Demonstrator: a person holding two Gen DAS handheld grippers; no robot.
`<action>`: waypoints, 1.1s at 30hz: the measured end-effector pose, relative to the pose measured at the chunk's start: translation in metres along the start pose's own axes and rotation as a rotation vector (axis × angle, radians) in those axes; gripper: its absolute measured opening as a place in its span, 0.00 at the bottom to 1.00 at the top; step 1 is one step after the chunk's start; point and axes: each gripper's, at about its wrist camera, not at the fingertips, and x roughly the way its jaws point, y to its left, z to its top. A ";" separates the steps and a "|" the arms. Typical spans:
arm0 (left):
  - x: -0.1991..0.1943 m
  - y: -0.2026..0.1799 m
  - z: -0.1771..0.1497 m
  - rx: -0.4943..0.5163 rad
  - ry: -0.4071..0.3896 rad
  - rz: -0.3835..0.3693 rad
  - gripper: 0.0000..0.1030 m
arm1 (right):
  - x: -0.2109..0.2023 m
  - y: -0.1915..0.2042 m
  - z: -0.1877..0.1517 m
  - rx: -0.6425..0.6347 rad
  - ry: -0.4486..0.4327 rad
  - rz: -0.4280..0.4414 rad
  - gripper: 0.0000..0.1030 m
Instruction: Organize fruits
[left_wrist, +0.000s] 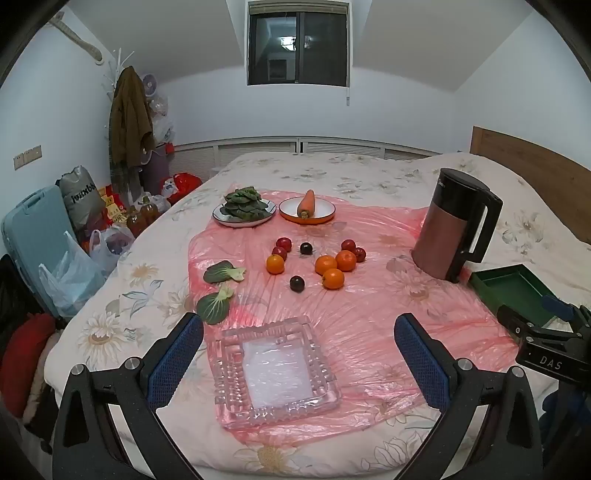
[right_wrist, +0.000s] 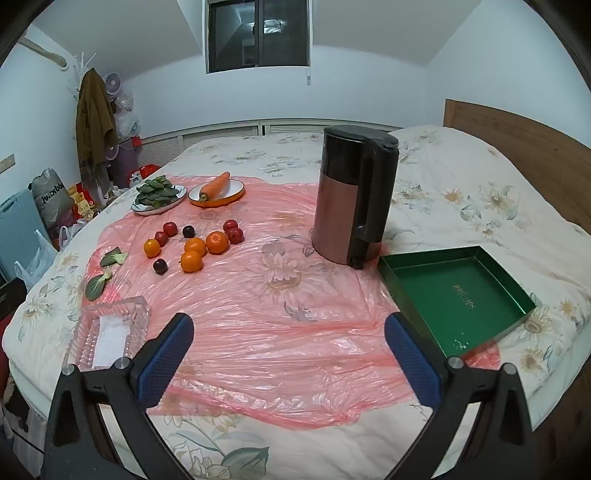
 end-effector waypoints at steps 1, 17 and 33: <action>0.000 0.000 0.000 -0.003 -0.005 -0.001 0.99 | 0.000 0.000 0.000 -0.001 -0.003 0.000 1.00; 0.000 0.000 0.000 0.003 0.001 0.001 0.99 | -0.002 0.002 0.002 -0.003 -0.001 -0.004 1.00; 0.006 -0.005 -0.011 -0.004 0.007 0.002 0.99 | 0.000 0.001 -0.001 -0.004 0.003 -0.003 1.00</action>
